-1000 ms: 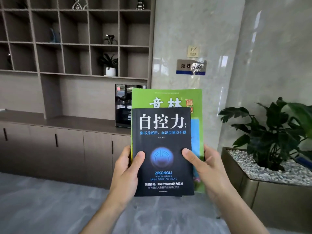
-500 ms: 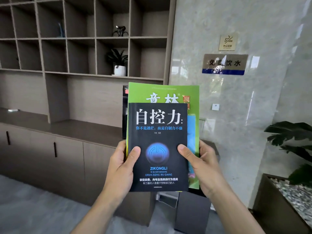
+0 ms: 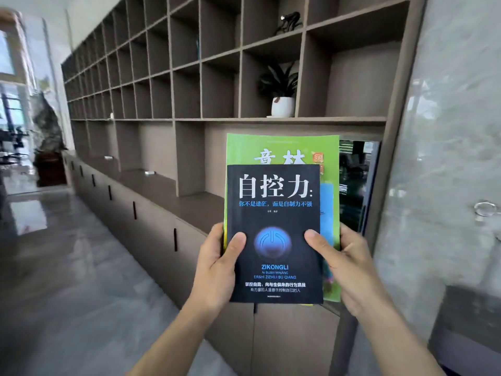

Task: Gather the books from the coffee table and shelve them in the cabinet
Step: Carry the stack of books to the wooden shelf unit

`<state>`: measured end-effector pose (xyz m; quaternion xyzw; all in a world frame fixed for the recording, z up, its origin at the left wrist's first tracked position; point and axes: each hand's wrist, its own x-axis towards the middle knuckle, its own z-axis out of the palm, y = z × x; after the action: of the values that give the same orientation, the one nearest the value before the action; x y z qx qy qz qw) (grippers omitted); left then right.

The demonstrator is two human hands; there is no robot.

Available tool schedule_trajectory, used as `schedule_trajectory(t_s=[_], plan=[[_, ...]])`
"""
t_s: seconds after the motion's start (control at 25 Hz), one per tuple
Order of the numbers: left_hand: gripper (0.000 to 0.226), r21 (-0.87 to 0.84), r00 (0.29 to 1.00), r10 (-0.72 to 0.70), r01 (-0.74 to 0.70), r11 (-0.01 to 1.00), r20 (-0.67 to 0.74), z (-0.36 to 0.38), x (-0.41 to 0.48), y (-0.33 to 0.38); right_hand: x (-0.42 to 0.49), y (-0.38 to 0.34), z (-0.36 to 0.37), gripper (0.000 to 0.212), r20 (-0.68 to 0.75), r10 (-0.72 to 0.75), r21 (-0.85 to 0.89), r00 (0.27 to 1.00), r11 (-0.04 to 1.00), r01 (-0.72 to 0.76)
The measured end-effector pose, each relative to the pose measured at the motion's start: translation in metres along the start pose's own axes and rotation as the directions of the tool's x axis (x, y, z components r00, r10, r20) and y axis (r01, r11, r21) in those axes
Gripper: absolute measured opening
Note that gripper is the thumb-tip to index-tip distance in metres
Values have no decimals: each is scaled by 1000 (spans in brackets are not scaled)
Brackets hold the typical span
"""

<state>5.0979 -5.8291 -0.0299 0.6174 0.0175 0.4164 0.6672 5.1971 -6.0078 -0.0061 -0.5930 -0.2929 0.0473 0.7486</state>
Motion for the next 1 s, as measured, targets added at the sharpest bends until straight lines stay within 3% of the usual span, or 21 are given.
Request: schedule_trajectory(t_s=[0.12,0.24,0.4,0.64,0.84,1.0], plan=[[24,92,996,23,-16,996,-83,-26,66,-31,86,41,29,9,105,25,58,994,998,-31],[21,151,988,31,-8,989,-151,-66,127,-70,157,88,73,25,193,39,103,980,993,-60],[24,186,979,72,-36,982,-192,-128,233,-124,263,151,147,26,197,64,144,978,985,-94],[6,204,977,97,-57,977,-192,-210,390,-176,419,213,245,34,247,45,138,968,987,-82],[22,222,979,55,-10,975,-195,-266,499,-236,530,285,309,56,281,59,142,958,985,-103],[16,269,970,87,-23,963,-227,-317,602,-290,637,350,367,17,300,45,179,953,978,-103]])
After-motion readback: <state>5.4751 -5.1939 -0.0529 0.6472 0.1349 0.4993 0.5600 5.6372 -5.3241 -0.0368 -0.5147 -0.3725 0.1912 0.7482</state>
